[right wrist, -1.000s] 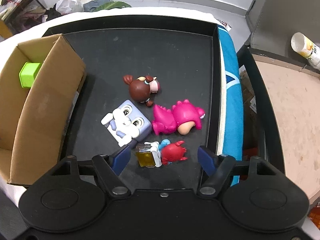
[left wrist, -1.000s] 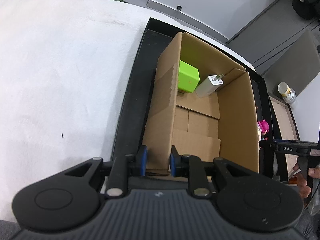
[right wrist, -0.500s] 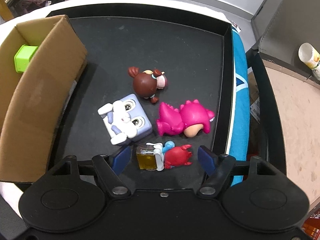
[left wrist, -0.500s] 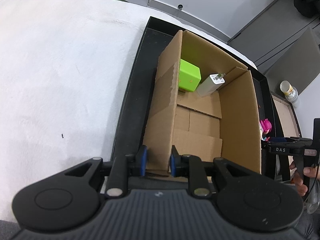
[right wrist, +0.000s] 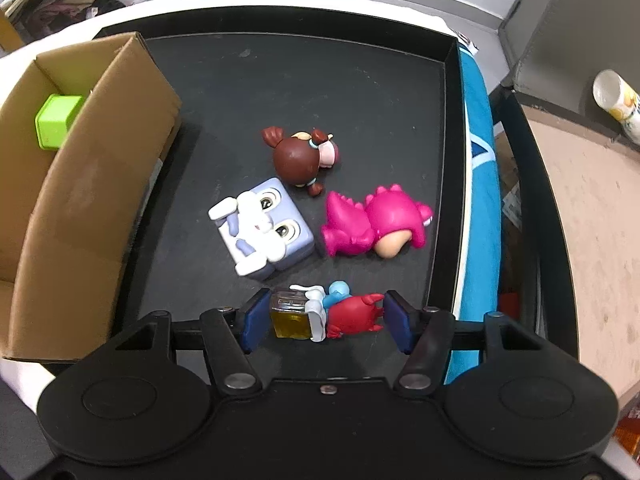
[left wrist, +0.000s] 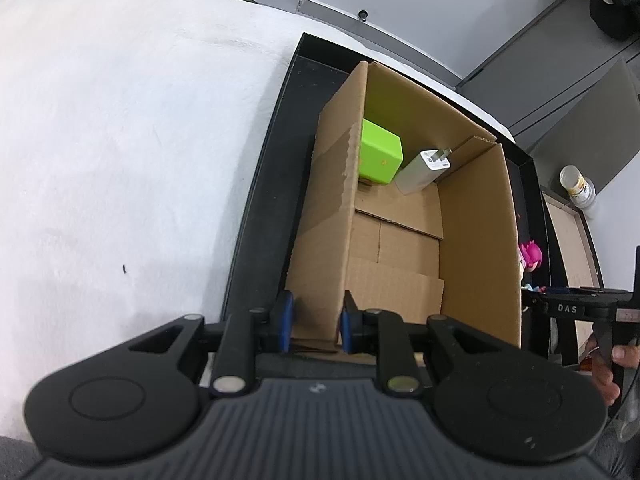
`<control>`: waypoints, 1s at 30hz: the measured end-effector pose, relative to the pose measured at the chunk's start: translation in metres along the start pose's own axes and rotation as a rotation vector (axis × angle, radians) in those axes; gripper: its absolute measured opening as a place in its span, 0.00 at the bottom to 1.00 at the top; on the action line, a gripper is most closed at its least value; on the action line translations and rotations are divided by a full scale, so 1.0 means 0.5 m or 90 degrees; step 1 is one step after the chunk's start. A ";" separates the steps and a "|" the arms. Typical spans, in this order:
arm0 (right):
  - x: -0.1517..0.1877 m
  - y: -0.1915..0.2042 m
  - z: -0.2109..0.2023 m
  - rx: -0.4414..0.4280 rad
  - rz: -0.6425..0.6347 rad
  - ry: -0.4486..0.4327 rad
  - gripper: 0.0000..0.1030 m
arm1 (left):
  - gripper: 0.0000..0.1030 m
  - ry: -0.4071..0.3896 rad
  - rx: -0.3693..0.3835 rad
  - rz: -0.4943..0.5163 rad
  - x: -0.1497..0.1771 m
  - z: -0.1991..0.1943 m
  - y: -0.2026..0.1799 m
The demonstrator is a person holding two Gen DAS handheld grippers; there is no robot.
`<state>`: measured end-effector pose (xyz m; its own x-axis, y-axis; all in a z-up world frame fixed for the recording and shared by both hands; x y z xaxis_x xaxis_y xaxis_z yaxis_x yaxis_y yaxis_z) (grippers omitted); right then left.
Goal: Organize rigid objects
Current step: 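Close the right gripper on the yellow bottle and red crab figure, then lift the bottle and figure with the right gripper over the box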
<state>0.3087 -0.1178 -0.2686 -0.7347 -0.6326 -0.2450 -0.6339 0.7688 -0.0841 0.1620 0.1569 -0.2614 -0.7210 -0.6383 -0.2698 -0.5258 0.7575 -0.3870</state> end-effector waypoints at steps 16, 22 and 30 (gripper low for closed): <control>-0.026 0.051 -0.099 -0.008 -0.019 -0.036 0.58 | 0.21 -0.019 0.020 -0.005 0.002 -0.024 0.003; -0.045 0.070 -0.131 -0.010 -0.027 -0.050 0.58 | 0.21 -0.023 0.031 -0.015 0.003 -0.030 0.006; -0.065 0.104 -0.166 -0.013 -0.034 -0.062 0.58 | 0.20 -0.037 0.044 -0.018 0.000 -0.039 0.006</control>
Point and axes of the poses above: each gripper's, at about its wrist camera, not at the fingertips, and z roughly the way its jaws point, y to its left, x to its underside, the point moved 9 cm from there along z, roughly the way its jaws point, and after that the axes turned 2 degrees about y, right-handed, at the moved point
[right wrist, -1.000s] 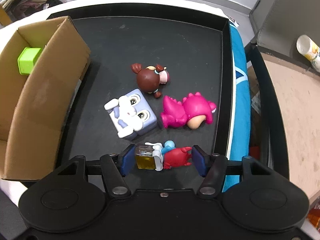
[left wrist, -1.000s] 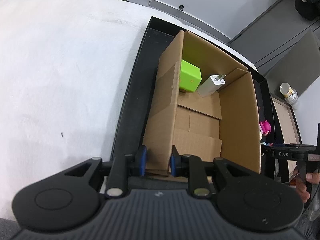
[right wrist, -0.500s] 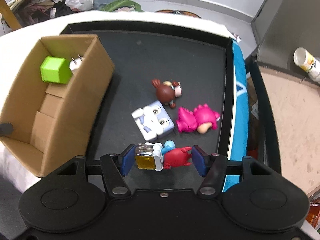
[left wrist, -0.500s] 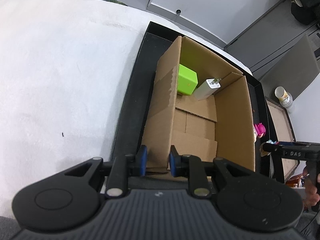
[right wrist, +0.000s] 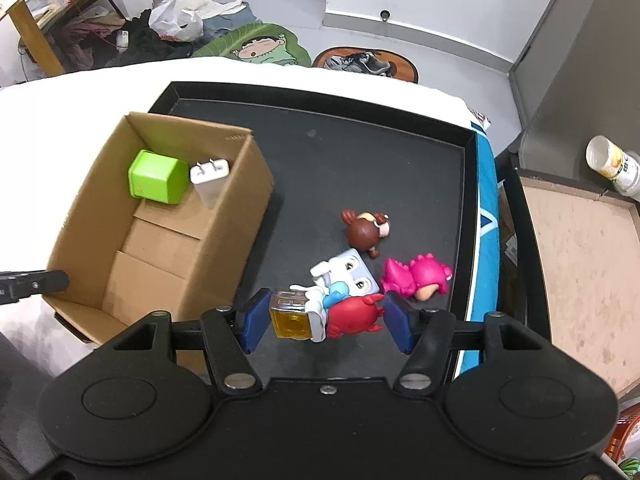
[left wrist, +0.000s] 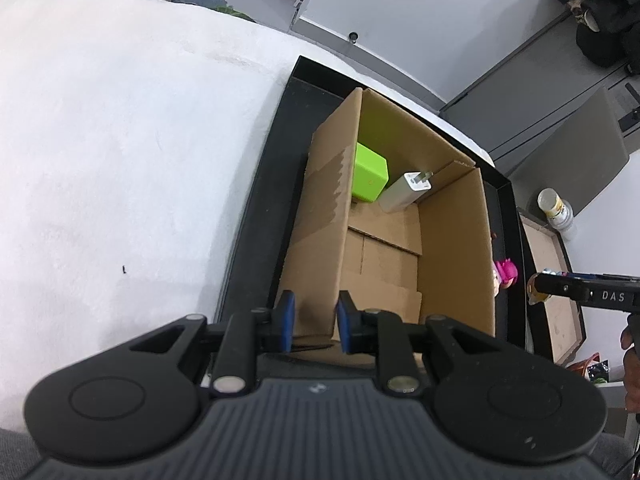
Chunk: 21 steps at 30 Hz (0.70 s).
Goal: Organize rigid objects
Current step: 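Lift the bottle and figure with the right gripper over the box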
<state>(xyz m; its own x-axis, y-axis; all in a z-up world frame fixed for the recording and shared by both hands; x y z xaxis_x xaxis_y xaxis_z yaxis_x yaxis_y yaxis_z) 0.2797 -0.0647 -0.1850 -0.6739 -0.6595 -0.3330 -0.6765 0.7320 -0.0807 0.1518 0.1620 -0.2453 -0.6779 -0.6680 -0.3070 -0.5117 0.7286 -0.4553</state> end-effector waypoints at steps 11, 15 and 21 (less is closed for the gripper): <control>-0.032 0.044 -0.037 -0.004 -0.008 -0.016 0.58 | 0.18 -0.001 0.010 -0.005 0.001 0.003 0.003; -0.047 0.068 -0.049 -0.008 -0.018 -0.023 0.58 | 0.18 -0.002 0.014 -0.004 0.001 0.001 0.004; -0.061 0.105 -0.051 -0.008 -0.034 -0.021 0.58 | 0.18 -0.004 0.022 -0.008 0.002 0.000 0.009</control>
Point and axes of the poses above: each gripper's, at about its wrist camera, not at the fingertips, and z roughly the way its jaws point, y to its left, x to its underside, the point moved 9 cm from there along z, roughly the way its jaws point, and after that the axes turned 2 degrees about y, right-handed, at the moved point
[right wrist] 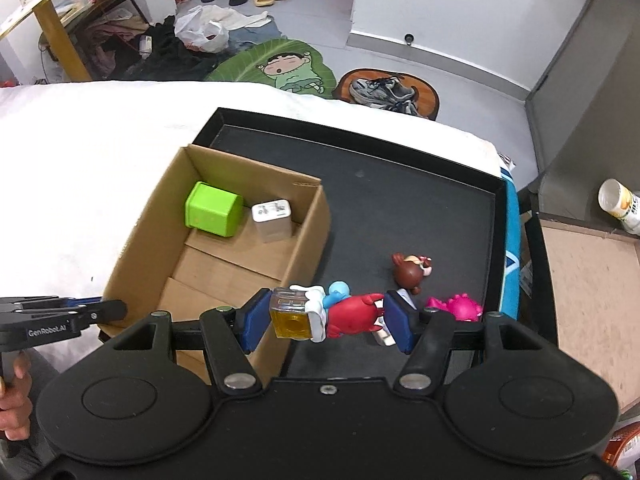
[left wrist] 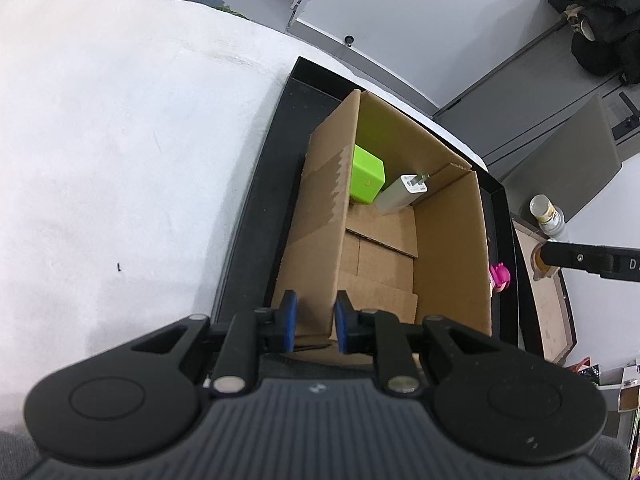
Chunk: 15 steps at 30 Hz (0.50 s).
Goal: Organize rigid objects
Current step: 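Lift the bottle and figure with the right gripper over the box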
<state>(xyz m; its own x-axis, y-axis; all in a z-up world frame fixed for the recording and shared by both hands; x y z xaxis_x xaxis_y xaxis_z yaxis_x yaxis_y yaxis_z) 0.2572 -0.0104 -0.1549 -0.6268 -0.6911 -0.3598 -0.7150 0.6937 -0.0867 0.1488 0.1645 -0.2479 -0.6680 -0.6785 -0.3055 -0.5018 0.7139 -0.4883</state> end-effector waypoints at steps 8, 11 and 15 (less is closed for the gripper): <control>-0.021 0.052 0.007 0.000 -0.022 0.001 0.58 | 0.18 0.001 0.010 -0.006 0.001 -0.003 0.003; -0.030 0.075 0.011 -0.003 -0.031 0.002 0.58 | 0.18 0.002 0.013 -0.007 0.000 -0.004 0.005; -0.039 0.102 0.024 0.000 -0.042 0.005 0.58 | 0.18 0.004 0.016 -0.007 0.000 -0.003 0.007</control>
Point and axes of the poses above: each gripper's, at about its wrist camera, not at the fingertips, and z roughly the way its jaws point, y to its left, x to its underside, the point moved 9 cm from there along z, roughly the way its jaws point, and after that the axes turned 2 degrees about y, right-handed, at the moved point
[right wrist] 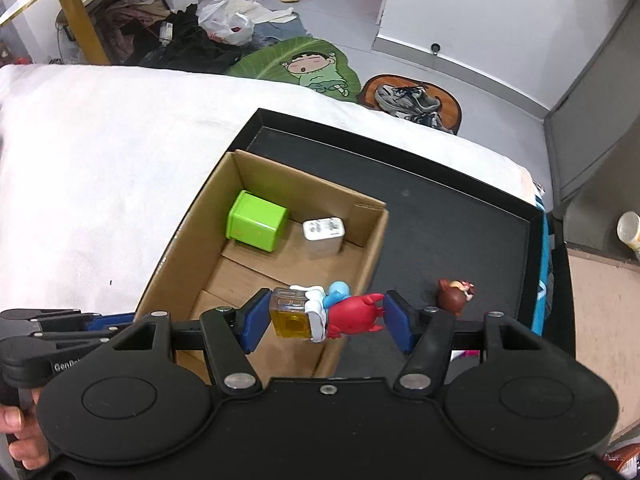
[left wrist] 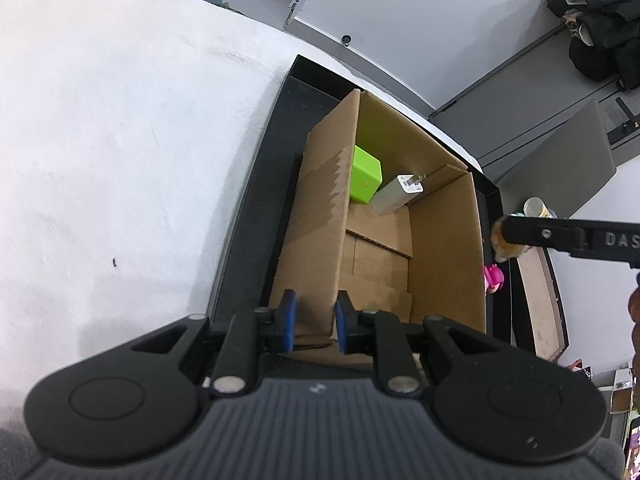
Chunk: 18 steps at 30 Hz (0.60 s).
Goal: Organize rigid objects
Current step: 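Lift the bottle and figure with the right gripper over the box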
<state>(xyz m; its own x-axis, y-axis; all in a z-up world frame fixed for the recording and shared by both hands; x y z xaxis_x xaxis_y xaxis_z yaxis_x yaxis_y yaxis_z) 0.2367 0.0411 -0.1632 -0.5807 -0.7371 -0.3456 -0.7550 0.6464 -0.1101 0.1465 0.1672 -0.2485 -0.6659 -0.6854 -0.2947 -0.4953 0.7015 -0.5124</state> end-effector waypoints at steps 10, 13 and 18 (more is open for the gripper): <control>-0.002 0.024 0.063 0.028 -0.011 0.022 0.58 | 0.18 0.002 0.005 0.000 0.000 0.002 0.001; -0.003 0.027 0.081 0.046 -0.025 0.024 0.58 | 0.18 0.004 0.007 0.001 0.001 0.003 -0.001; -0.009 0.039 0.112 0.070 -0.050 0.033 0.58 | 0.19 0.007 0.010 0.003 0.003 0.005 -0.003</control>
<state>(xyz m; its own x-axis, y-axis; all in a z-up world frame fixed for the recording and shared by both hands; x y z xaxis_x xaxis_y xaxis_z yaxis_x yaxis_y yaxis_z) 0.2418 0.0680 -0.2158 -0.5378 -0.7937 -0.2842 -0.7623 0.6018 -0.2381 0.1478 0.1649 -0.2503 -0.6739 -0.6802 -0.2884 -0.4838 0.7014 -0.5234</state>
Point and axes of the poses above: each gripper's, at about its wrist camera, not at the fingertips, and z roughly the way its jaws point, y to its left, x to its underside, the point moved 9 cm from there along z, roughly the way its jaws point, and after that the axes turned 2 degrees about y, right-handed, at the moved point
